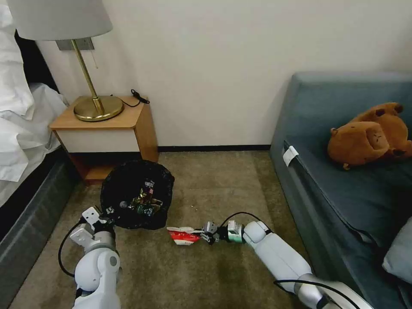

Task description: Pick up the trash bin, then pick up the garbage on the floor and place it into the trash bin.

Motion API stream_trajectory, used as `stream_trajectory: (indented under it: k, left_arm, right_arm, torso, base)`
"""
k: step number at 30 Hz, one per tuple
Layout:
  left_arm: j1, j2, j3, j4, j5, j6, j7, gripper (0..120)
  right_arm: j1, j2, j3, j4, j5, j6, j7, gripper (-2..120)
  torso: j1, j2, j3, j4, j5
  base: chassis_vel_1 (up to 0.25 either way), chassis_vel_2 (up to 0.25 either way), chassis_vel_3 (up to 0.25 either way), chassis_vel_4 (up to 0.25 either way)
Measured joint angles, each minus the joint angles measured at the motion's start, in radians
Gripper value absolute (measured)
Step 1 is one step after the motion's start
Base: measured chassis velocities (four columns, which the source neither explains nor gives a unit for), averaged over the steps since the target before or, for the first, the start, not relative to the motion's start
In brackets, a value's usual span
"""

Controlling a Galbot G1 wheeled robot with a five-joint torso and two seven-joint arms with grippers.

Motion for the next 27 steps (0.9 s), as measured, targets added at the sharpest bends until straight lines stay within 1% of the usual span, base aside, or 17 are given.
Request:
stream_trajectory:
  k: [5,7,8,10,19,21,27]
  left_arm:
    - [0.001,0.003,0.000,0.000,-0.001,0.000,0.000,1]
    - [0.008,0.009,-0.003,0.000,-0.010,0.000,0.000,1]
    - [0.008,0.009,-0.003,0.000,-0.010,0.000,0.000,1]
    - [0.012,0.015,-0.006,0.000,-0.017,0.000,0.000,1]
    - [0.022,0.026,-0.011,-0.012,-0.031,0.000,0.001,1]
    - [0.026,0.028,-0.012,-0.015,-0.034,-0.001,0.001,1]
    - [0.029,0.028,-0.012,-0.015,-0.035,-0.001,0.001,1]
  right_arm:
    - [0.008,0.001,0.031,0.000,0.019,0.002,0.025,0]
    - [0.014,0.001,0.054,0.011,0.080,-0.006,0.064,0]
    - [0.014,0.001,0.054,0.011,0.080,-0.006,0.064,0]
    - [0.015,0.001,0.073,0.032,0.129,-0.021,0.094,0]
    - [0.011,0.008,0.136,0.051,0.169,-0.026,0.137,0]
    - [0.010,0.011,0.162,0.065,0.206,-0.028,0.166,0]
    - [0.014,0.014,0.176,0.079,0.248,-0.037,0.192,0]
  torso:
    - [0.000,0.000,0.000,-0.0001,0.0000]
    - [0.000,0.000,0.000,0.0001,0.0000]
    - [0.000,0.000,0.000,0.0001,0.0000]
    - [0.000,0.000,0.000,0.0001,-0.0001]
    - [0.000,0.000,0.000,0.0001,0.0000]
    - [0.000,0.000,0.000,0.0001,-0.0001]
    - [0.000,0.000,0.000,0.0000,0.0000]
  base:
    - [0.000,0.000,0.000,0.000]
    - [0.000,0.000,0.000,0.000]
    - [0.000,0.000,0.000,0.000]
    - [0.000,0.000,0.000,0.000]
    - [0.000,0.000,0.000,0.000]
    - [0.000,0.000,0.000,0.000]
    - [0.000,0.000,0.000,0.000]
